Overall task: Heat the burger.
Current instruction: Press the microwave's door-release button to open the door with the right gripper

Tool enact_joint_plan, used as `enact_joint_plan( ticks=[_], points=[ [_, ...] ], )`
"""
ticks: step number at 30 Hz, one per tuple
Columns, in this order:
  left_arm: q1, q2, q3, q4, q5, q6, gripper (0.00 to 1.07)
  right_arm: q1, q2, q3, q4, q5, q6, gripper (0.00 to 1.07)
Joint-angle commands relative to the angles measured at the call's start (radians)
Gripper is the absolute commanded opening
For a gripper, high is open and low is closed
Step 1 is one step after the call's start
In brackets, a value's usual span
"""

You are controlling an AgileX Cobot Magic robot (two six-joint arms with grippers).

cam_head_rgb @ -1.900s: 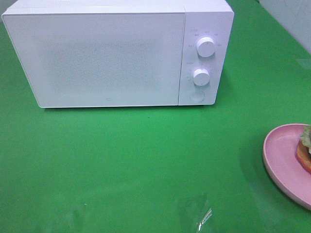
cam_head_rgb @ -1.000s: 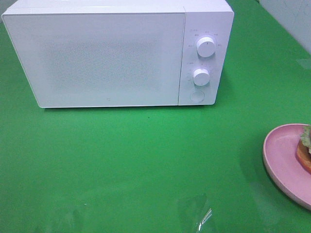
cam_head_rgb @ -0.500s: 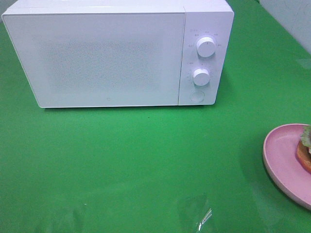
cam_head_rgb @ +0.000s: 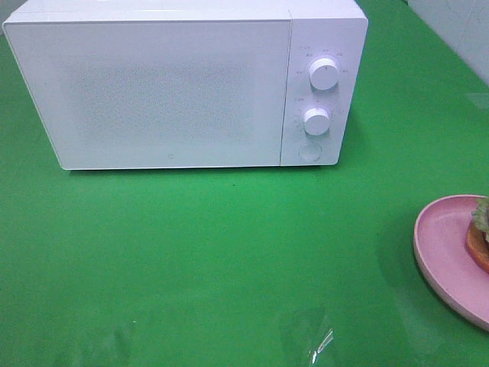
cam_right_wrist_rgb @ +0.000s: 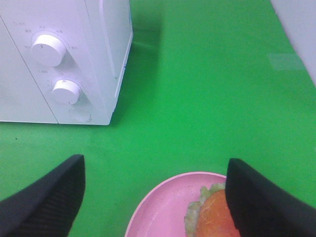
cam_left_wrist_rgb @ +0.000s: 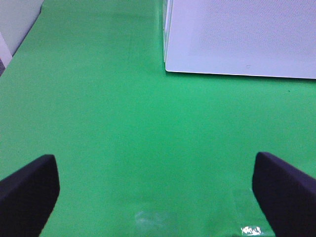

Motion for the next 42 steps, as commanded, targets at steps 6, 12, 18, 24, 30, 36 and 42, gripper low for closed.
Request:
enact_joint_plan(
  ticks=[6,12,18,24,30,36,42],
  points=[
    [-0.004,-0.017,0.000,-0.003,-0.017,-0.002,0.98,-0.007,0.159,0.036,-0.002,-0.251,-0.016,0.75],
    [-0.004,-0.017,0.000,-0.003,-0.017,-0.002,0.98,-0.007,0.253,0.117,0.002,-0.495,-0.015,0.75],
    [-0.004,-0.017,0.000,-0.003,-0.017,-0.002,0.98,0.016,0.372,0.191,0.002,-0.798,-0.029,0.75],
    [-0.004,-0.017,0.000,-0.003,-0.017,-0.002,0.98,0.101,0.470,0.209,0.061,-0.943,-0.131,0.75],
    [-0.004,-0.017,0.000,-0.003,-0.017,-0.002,0.98,0.310,0.617,0.214,0.371,-1.119,-0.375,0.75],
    [-0.004,-0.017,0.000,-0.003,-0.017,-0.002,0.98,0.463,0.691,0.214,0.606,-1.281,-0.439,0.75],
    [-0.004,-0.017,0.000,-0.003,-0.017,-0.002,0.98,0.595,0.761,0.213,0.730,-1.415,-0.439,0.75]
  ],
)
